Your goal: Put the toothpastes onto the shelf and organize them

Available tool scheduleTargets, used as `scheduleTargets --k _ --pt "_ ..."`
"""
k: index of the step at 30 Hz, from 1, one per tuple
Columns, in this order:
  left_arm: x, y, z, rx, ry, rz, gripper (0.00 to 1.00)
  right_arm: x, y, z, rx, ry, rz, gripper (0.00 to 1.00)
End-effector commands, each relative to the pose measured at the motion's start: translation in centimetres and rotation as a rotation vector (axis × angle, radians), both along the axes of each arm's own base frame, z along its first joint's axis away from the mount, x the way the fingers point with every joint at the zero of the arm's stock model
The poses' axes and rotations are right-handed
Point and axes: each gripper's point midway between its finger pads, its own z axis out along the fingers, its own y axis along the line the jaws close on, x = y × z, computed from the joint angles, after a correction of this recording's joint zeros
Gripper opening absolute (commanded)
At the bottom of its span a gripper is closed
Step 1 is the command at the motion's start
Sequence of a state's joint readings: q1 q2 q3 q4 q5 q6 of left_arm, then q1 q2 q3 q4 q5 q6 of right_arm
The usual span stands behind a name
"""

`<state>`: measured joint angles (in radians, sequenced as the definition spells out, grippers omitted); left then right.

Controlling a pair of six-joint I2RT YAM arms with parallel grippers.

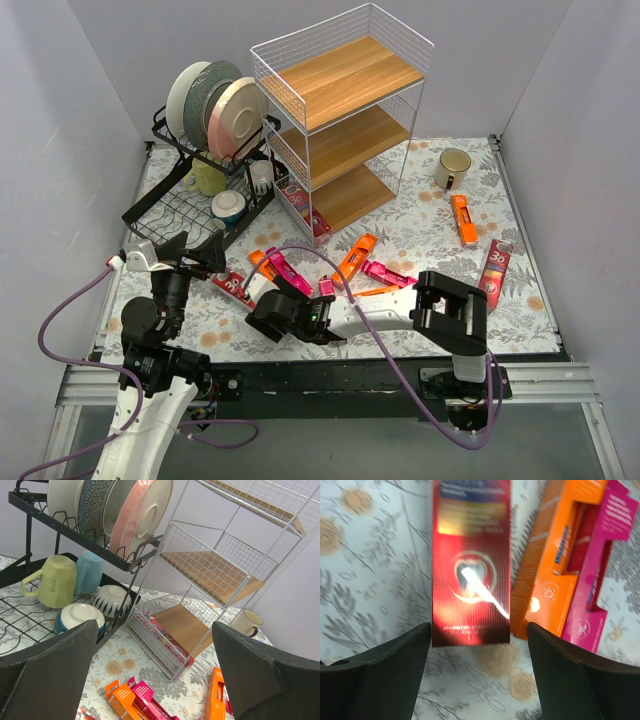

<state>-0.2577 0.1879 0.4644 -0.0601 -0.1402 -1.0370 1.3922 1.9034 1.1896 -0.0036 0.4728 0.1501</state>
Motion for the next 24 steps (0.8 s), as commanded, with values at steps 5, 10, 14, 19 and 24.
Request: scheduleTargets --k 5,10,14,19,24 --pt "-0.1 0.0 0.2 -0.001 -0.004 -0.002 0.98 -0.6 -3.6 1.6 0.042 -0.055 0.124 0.82" --pt "0.0 -0.1 0.0 0.003 0.003 -0.006 0.98 -1.6 -1.3 4.2 0.153 -0.083 0.337 0.86" --pt "-0.1 -0.1 0.1 0.004 0.0 -0.006 0.98 -0.1 0.4 5.3 0.207 -0.072 0.374 0.89" --pt "-0.1 -0.1 0.2 0.004 -0.002 -0.007 0.98 1.4 2.9 6.1 0.266 -0.068 0.399 0.9" --pt "-0.2 0.0 0.2 0.002 -0.003 -0.001 0.98 1.8 4.8 5.4 0.268 -0.067 0.411 0.89"
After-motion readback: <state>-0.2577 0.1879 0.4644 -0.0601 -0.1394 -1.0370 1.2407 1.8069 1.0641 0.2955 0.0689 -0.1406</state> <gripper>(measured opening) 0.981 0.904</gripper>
